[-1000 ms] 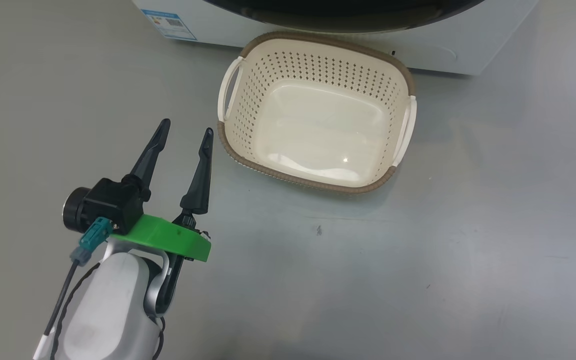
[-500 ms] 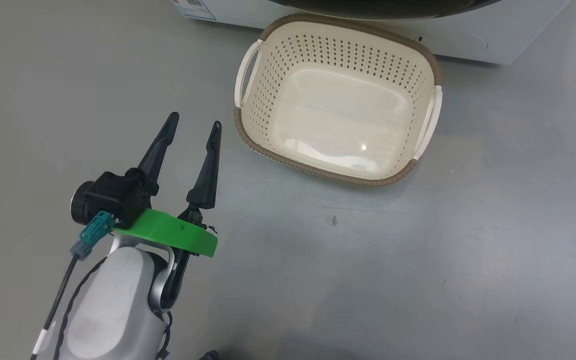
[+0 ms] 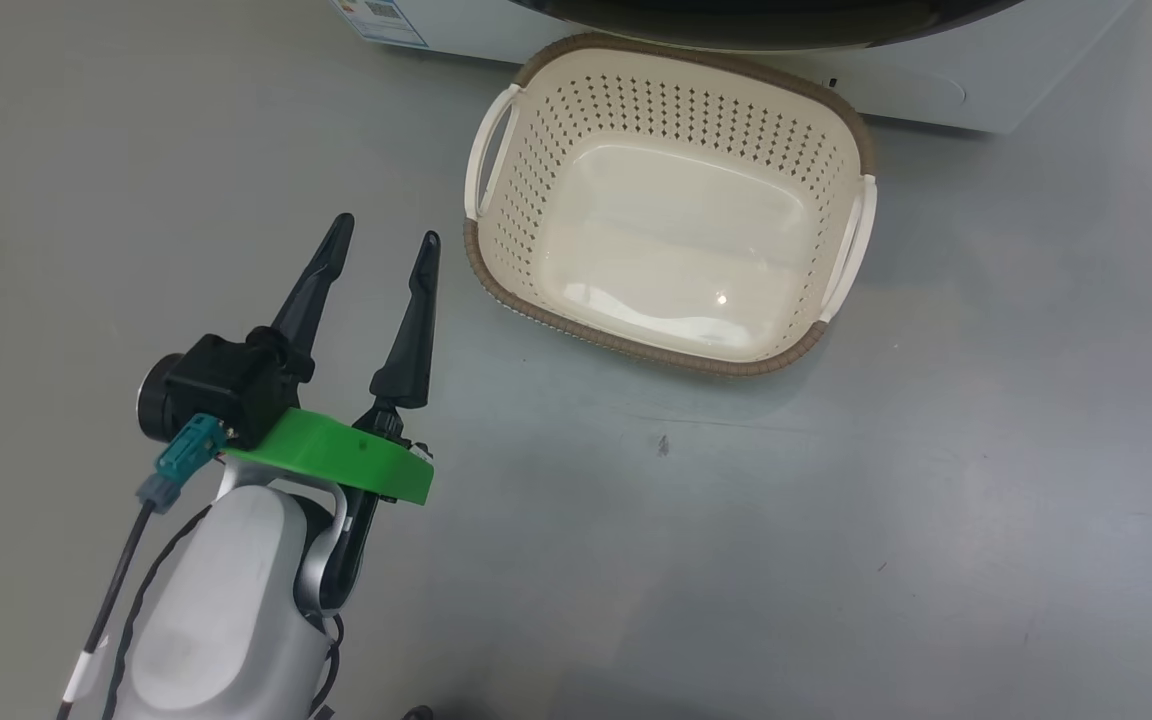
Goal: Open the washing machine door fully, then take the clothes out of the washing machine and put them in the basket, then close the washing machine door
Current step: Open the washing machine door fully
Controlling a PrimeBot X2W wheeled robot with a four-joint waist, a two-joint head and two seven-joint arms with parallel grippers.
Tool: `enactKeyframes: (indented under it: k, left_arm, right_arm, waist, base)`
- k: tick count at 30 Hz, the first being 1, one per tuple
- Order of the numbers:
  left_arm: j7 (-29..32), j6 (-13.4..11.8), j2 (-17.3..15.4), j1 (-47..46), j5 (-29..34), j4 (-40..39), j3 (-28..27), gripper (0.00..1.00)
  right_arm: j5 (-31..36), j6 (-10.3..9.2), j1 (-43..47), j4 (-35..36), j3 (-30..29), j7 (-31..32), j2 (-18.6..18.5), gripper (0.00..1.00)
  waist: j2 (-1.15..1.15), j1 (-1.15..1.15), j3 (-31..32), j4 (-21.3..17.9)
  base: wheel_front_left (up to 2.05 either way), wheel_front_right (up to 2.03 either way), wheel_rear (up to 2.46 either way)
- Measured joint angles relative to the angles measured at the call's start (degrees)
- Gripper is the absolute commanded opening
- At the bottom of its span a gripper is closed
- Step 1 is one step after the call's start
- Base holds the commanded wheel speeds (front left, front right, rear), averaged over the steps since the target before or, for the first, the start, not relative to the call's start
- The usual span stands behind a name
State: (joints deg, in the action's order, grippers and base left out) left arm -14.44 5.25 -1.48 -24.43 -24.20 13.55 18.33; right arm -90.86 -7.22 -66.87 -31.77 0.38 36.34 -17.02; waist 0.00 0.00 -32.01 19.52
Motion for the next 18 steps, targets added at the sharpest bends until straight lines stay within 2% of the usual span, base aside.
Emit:
enactKeyframes:
  k: [5, 18]
  left_arm:
    - [0.0, -0.4, 0.0, 0.0, 0.1, 0.2, -0.6, 1.0]
    - [0.0, -0.4, 0.0, 0.1, 1.4, 1.2, -1.2, 1.0]
  right_arm:
    - [-1.5, 0.09, 0.3, -0.7, 0.5, 2.9, 0.6, 0.0]
    - [-5.0, 3.13, 4.3, -1.4, 1.6, 9.1, 3.1, 0.0]
  waist:
    - [0.0, 0.0, 0.6, -0.7]
    - [0.0, 0.0, 3.1, -3.0]
  base:
    - [0.0, 0.0, 0.0]
    - [0.0, 0.0, 0.0]
